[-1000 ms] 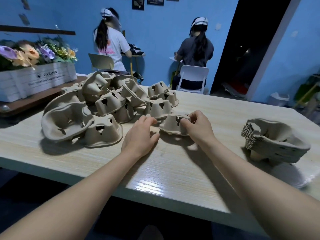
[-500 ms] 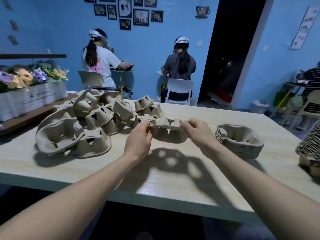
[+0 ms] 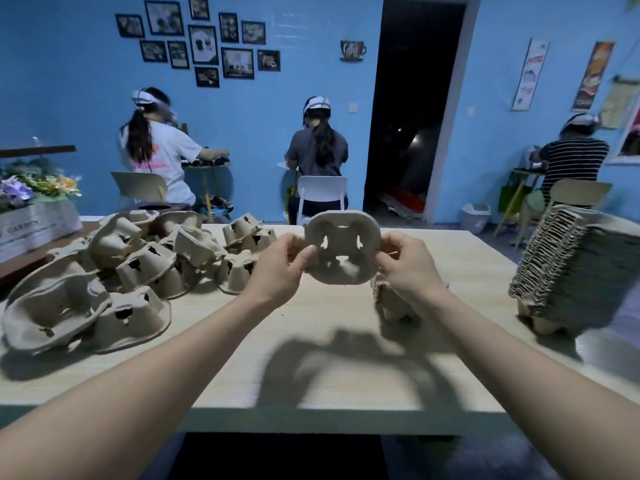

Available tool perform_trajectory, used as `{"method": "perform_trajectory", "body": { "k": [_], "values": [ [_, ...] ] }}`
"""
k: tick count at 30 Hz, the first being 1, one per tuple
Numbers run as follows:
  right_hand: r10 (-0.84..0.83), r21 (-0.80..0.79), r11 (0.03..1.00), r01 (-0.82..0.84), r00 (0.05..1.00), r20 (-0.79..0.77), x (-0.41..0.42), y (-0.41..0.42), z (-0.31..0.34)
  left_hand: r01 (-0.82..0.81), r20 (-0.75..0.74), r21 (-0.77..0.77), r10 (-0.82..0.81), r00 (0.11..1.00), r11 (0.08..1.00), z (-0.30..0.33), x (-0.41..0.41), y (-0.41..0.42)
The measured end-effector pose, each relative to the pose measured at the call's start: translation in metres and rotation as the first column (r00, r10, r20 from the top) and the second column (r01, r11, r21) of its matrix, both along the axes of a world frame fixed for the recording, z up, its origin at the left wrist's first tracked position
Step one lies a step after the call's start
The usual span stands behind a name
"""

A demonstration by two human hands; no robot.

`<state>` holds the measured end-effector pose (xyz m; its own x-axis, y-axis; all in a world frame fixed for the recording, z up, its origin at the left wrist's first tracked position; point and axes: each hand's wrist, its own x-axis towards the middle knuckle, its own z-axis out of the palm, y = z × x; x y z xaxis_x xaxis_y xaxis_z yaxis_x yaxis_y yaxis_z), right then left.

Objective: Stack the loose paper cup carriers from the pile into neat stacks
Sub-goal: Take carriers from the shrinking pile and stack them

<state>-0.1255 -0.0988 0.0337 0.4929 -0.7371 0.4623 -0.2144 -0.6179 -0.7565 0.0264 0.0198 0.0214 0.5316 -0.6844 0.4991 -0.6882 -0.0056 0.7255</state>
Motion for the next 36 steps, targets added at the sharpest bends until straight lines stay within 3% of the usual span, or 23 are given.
{"method": "perform_trajectory", "body": {
  "k": [9, 16, 28, 36],
  "values": [
    [-0.239, 0.080, 0.970, 0.230, 0.963, 0.123, -0.051, -0.033, 0.011, 0.124, -0.213, -0.047, -0.131, 0.968, 0.991, 0.011, -0.046, -0.046],
    [-0.340, 0.106, 0.935, 0.337, 0.940, 0.011, -0.066, -0.046, 0.008, 0.055, -0.297, -0.051, -0.068, 0.953, 0.997, 0.013, -0.062, -0.075],
    [-0.356, 0.091, 0.928, 0.362, 0.931, -0.081, -0.070, -0.049, -0.008, -0.022, -0.288, 0.058, 0.038, 0.957, 0.998, -0.007, -0.066, -0.091],
    [-0.361, -0.005, 0.931, 0.364, 0.920, -0.152, -0.068, -0.052, -0.020, -0.036, -0.227, 0.086, 0.055, 0.972, 0.996, -0.014, -0.067, -0.090]
  ]
}}
